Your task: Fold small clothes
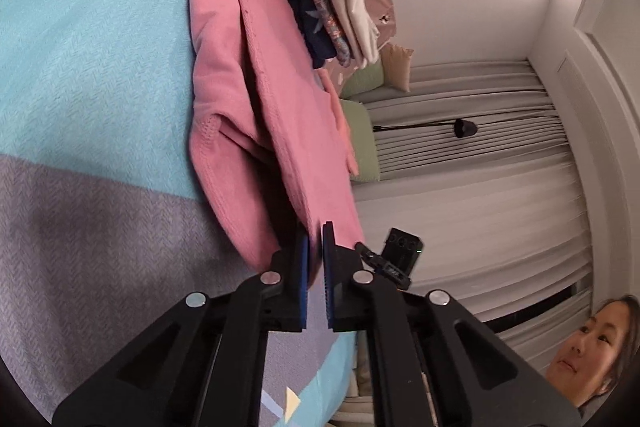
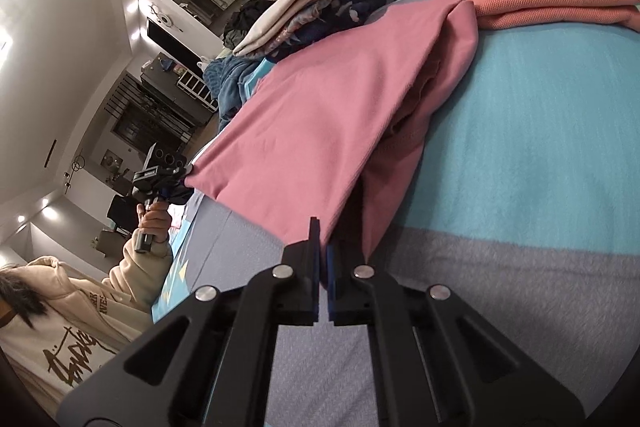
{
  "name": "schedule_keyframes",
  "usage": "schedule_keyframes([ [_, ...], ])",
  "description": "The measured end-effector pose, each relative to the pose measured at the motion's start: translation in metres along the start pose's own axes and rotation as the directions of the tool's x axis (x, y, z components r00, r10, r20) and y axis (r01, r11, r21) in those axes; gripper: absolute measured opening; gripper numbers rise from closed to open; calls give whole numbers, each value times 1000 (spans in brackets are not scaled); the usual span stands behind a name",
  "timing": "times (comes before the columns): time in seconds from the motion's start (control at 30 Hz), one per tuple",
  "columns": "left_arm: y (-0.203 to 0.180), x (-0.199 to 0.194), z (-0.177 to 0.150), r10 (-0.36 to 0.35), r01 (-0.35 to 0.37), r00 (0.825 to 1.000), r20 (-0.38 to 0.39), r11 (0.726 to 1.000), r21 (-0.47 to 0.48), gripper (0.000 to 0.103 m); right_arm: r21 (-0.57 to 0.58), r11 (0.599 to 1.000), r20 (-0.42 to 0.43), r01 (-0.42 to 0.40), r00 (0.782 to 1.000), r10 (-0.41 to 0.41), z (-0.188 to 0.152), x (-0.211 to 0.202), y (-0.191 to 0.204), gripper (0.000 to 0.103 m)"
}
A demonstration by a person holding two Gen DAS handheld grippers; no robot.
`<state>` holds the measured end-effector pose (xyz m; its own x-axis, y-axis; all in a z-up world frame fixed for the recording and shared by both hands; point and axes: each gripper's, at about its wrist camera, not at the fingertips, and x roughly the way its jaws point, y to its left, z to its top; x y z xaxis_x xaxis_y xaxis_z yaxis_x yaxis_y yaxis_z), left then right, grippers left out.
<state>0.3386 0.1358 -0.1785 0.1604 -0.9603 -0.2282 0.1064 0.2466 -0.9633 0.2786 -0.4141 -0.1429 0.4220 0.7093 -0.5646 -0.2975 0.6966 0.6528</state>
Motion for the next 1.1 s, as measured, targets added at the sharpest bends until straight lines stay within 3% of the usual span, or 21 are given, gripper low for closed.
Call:
schedule_keyframes([
  [0.13, 3, -2, -2, 46, -46, 999, -5, 999, -4, 6, -1, 1000, -23, 11, 1000, -11, 5, 11, -2, 3],
  [0.17, 4, 0, -1, 48, -48, 999, -11, 999, -12, 9, 22, 1000, -33, 0, 999, 0, 7, 13, -6, 9],
  [0.23, 5, 2, 2, 54, -55, 998, -22, 998, -13, 27, 52, 998, -41, -25, 999, 27, 12, 16, -9, 30],
  [0.27, 4, 3, 4, 68, -68, 997, -19, 998, -9, 43, 53, 998, -34, -32, 999, 34, 17, 18, -9, 36],
  [0.37, 3, 7, 9, 66, -65, 997, -30, 998, 6, 46, 50, 997, -39, -50, 998, 52, 24, 23, -8, 35],
  [0.4, 2, 10, 11, 62, -62, 997, -36, 998, 6, 46, 46, 998, -40, -50, 998, 52, 26, 25, -7, 30],
  [0.47, 1, 20, 15, 55, -54, 996, -63, 998, 11, 45, 40, 998, -49, -54, 997, 56, 29, 30, -7, 22],
  [0.53, 0, 27, 14, 57, -55, 994, -91, 998, 17, 34, 35, 998, -42, -54, 998, 55, 30, 32, -7, 10],
  [0.57, -1, 31, 13, 64, -61, 993, -101, 998, 25, 20, 30, 998, -37, -55, 998, 56, 28, 31, -7, 3],
  [0.63, -1, 36, 11, 78, -74, 992, -104, 996, 41, 3, 20, 997, -10, -68, 998, 68, 22, 25, -7, 2],
  [0.9, 2, 17, 9, -10, 11, 1000, -21, 999, 36, 2, 56, 979, 72, -197, 979, 193, 15, 5, -16, 2],
  [1.0, 6, 14, 10, -36, 36, 999, -31, 999, 16, 2, 63, 973, 57, -222, 974, 219, 17, 7, -16, 2],
  [1.1, 13, 14, 6, -11, 10, 998, -62, 1000, -9, 2, 73, 976, 29, -203, 979, 201, 14, 8, -19, 2],
])
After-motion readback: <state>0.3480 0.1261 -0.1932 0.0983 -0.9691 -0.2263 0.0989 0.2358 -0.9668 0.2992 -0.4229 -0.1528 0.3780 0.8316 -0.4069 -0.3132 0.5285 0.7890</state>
